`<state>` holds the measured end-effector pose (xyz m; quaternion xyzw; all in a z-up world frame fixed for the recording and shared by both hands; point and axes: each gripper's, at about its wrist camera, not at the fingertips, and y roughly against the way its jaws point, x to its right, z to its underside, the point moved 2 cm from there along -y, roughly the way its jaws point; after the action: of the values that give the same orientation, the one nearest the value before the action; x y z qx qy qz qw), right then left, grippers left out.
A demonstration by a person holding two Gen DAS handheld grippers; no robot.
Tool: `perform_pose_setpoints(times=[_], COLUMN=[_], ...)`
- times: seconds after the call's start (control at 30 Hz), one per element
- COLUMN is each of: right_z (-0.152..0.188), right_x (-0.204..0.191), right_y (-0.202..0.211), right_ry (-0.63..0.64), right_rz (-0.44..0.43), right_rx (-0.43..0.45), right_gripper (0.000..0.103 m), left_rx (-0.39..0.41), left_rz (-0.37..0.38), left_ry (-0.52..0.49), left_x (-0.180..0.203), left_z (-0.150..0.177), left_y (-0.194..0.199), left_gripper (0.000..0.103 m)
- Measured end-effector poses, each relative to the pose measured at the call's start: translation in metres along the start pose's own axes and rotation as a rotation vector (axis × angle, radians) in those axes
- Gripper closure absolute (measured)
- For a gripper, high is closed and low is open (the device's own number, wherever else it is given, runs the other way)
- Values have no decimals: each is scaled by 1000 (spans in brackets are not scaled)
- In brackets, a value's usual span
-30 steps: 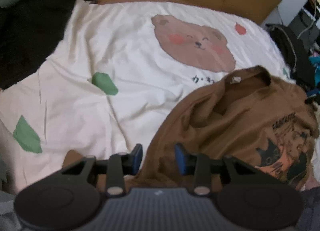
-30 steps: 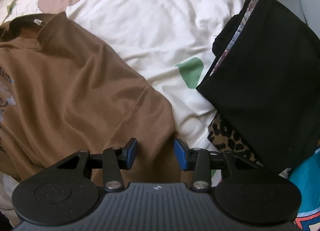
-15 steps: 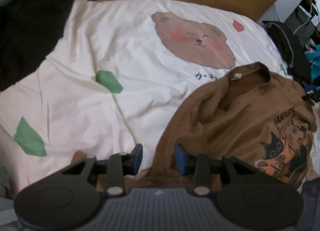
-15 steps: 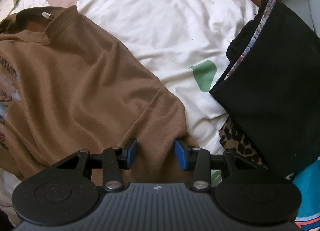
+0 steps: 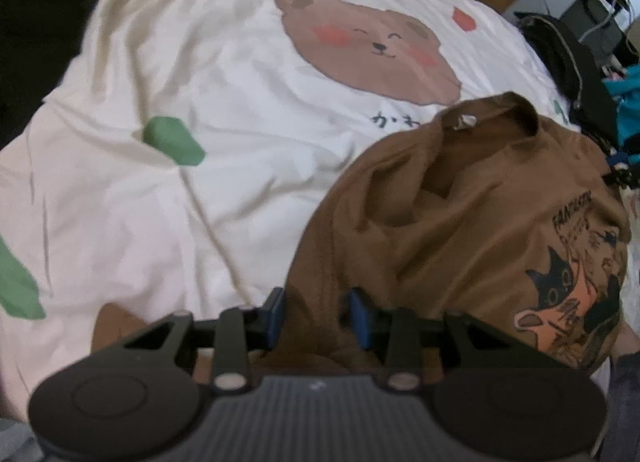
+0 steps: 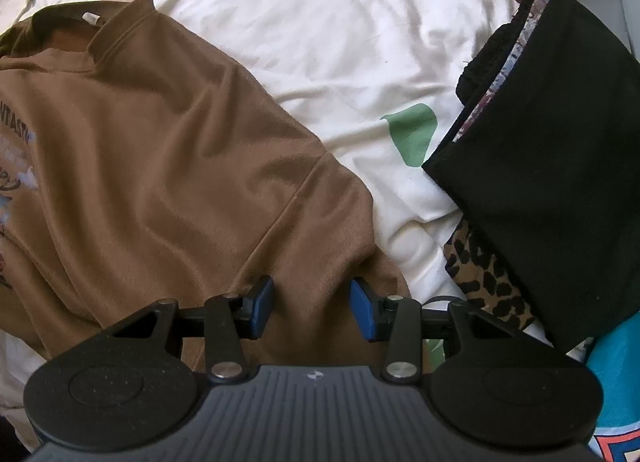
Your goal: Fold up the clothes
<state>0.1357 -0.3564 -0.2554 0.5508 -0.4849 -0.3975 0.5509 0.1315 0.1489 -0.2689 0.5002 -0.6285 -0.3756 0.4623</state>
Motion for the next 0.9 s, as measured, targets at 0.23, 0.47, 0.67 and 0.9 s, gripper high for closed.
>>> perform_pose_setpoints(times=[0.23, 0.47, 0.67, 0.9], right_z=[1, 1, 3, 3], right_x=[-2, -5, -6, -6], right_y=[0, -1, 0, -2], right_ry=[10, 16, 20, 17], right_rz=[4, 7, 5, 5], right_rx=[-2, -5, -2, -6], right_gripper=[54, 54, 54, 52], left_rx=[3, -31, -77, -98], left_rz=[-74, -52, -42, -72], left_ry=[-123, -94, -57, -103], left_x=[16, 14, 9, 16], left_z=[-2, -6, -7, -6], left_y=[3, -1, -17, -26], left_gripper=[72, 78, 76, 77])
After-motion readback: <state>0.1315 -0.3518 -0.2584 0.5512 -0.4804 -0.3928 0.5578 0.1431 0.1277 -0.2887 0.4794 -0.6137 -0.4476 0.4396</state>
